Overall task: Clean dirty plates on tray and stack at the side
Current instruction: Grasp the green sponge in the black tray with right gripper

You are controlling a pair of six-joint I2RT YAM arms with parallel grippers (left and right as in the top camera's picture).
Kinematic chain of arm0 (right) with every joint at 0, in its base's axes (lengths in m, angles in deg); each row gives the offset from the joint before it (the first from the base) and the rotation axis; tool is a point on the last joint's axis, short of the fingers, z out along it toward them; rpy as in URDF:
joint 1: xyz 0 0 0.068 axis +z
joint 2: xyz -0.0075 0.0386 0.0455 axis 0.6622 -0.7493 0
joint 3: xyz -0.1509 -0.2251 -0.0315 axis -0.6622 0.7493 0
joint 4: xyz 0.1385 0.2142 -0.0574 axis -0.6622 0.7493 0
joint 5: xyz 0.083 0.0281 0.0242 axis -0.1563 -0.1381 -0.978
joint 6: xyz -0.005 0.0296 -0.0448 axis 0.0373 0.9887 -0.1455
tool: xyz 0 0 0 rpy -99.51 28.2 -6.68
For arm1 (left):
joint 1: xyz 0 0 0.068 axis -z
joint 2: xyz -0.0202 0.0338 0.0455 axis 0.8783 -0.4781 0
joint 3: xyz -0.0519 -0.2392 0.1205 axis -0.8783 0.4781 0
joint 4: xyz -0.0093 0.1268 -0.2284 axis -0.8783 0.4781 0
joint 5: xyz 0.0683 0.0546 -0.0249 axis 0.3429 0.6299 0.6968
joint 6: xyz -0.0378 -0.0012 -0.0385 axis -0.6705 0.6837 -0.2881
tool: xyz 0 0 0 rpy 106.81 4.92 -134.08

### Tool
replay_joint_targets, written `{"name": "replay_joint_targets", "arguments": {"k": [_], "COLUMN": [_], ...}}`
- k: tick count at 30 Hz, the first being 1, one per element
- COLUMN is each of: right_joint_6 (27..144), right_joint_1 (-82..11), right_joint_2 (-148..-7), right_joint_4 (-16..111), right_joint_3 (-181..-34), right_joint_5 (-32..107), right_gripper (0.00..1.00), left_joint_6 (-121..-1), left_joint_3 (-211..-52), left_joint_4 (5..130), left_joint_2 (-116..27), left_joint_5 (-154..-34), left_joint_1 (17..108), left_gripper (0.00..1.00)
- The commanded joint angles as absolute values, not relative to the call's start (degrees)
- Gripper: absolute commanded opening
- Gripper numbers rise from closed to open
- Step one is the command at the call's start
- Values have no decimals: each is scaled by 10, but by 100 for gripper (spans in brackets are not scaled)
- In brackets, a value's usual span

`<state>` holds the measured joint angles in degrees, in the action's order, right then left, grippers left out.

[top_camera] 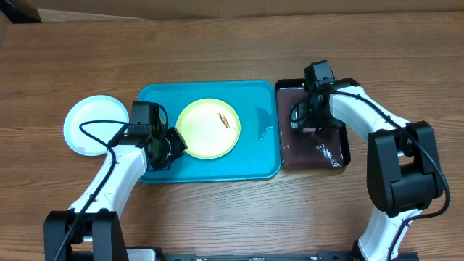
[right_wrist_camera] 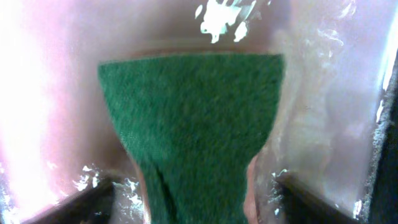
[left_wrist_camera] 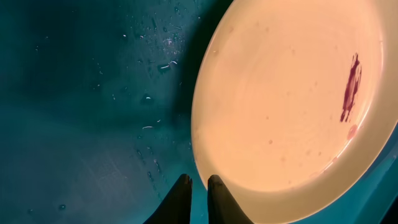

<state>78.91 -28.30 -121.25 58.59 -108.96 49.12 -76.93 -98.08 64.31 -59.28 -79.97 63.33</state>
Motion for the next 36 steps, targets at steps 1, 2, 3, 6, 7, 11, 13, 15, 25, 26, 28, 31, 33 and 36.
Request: {"name": "replay_joint_targets", "arguments": {"k": [1, 2, 3, 6, 7, 11, 13, 15, 25, 26, 28, 31, 33, 36], "right_joint_6": [791, 791, 791, 791, 791, 791, 791, 791, 791, 791, 791, 791, 791, 792], "right_joint_1": [-284, -284, -284, -284, -284, -284, -284, -284, -284, -284, -284, -284, -284, -284], "right_joint_2": [-1218, -1218, -1218, -1217, -1218, -1218, -1218, -1218, -1218, -1218, -1218, -1217, -1213, -1200], "right_joint_4": [578, 578, 576, 570, 564, 535, 521, 508, 470, 467, 462, 456, 475, 522], "right_joint_3": [-1078, -1078, -1078, -1078, -1078, -1078, -1078, -1077, -1076, -1076, -1076, -1079, -1091, -1114], "right_joint_5": [487, 487, 487, 487, 487, 487, 487, 487, 487, 487, 487, 486, 486, 486], "right_gripper": [14, 11, 18, 88, 93, 98, 99, 99, 77, 62, 4, 4, 47, 70], "left_joint_6": [-762, -762, -762, -762, -762, -762, -762, -762, -762, -762, -762, -762, -762, -762], "left_joint_3": [-992, -992, -992, -992, -992, -992, -992, -992, -992, -992, -992, -992, -992, -992], "left_joint_4": [646, 646, 646, 645, 645, 646, 646, 647, 654, 654, 654, 654, 654, 656], "left_joint_2": [-597, -597, -597, -597, -597, -597, -597, -597, -597, -597, -597, -597, -597, -597], "left_joint_5": [-794, -794, -794, -792, -792, -792, -792, -792, -792, -792, -792, -792, -792, -792], "left_joint_1": [637, 637, 637, 637, 637, 637, 637, 637, 637, 637, 637, 637, 637, 637], "left_gripper": [13, 13, 13, 13, 13, 13, 13, 13, 11, 12, 12, 12, 12, 12]}}
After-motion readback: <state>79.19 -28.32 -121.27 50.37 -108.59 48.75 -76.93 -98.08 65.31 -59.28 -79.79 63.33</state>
